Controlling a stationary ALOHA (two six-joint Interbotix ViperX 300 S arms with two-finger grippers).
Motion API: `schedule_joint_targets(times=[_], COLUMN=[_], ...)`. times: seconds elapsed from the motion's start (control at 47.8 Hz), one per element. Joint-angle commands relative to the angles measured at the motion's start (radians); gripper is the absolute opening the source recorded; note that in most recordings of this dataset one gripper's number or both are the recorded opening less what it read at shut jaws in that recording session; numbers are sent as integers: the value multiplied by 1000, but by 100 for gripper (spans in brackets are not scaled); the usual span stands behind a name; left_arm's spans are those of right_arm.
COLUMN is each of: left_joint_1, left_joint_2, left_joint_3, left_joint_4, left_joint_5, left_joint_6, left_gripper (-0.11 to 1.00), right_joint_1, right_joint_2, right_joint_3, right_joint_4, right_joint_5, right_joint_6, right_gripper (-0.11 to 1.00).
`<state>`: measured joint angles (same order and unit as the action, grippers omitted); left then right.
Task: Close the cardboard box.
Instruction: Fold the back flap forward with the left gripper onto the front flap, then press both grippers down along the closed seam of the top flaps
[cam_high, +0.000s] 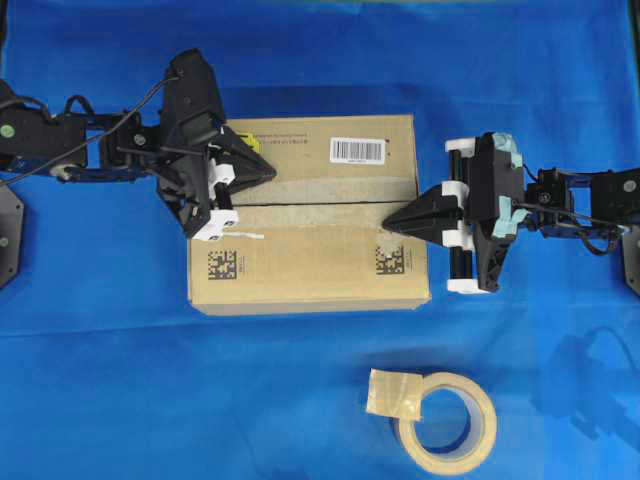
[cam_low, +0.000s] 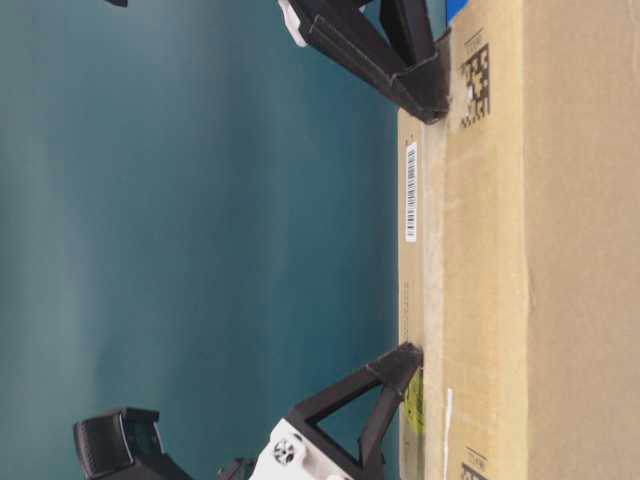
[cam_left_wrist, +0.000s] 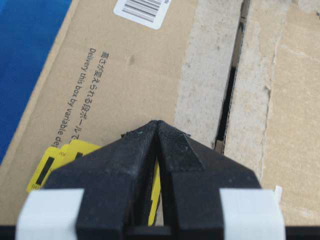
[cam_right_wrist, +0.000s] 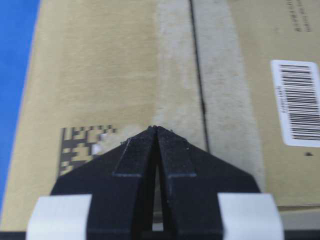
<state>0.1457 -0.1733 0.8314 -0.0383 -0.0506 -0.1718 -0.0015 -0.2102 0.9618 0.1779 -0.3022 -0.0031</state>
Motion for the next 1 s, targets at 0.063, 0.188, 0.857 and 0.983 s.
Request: schedule_joint_targets(times=[0.063,0.188,0.857,0.983], left_joint_1=[-5,-6,-8,-8], left_joint_2=[-20,-18,-25,-35], left_joint_3=[-5,-5,5,21], left_joint_4=[-3,-3,-3,-3], left_joint_5=[-12,-12,-84,-110], left_joint_6=[-2,-2,-2,2], left_gripper=[0,0,0,0], right_joint_1=[-37,-60,-60,-58], right_joint_2=[-6,-6,-6,-6], right_joint_3=[-23,-23,18,38], right_joint_4=[-2,-2,3,3], right_joint_5=[-31,-43,-55,-80], right_joint_6=[0,-2,8,8], right_gripper=[0,0,0,0])
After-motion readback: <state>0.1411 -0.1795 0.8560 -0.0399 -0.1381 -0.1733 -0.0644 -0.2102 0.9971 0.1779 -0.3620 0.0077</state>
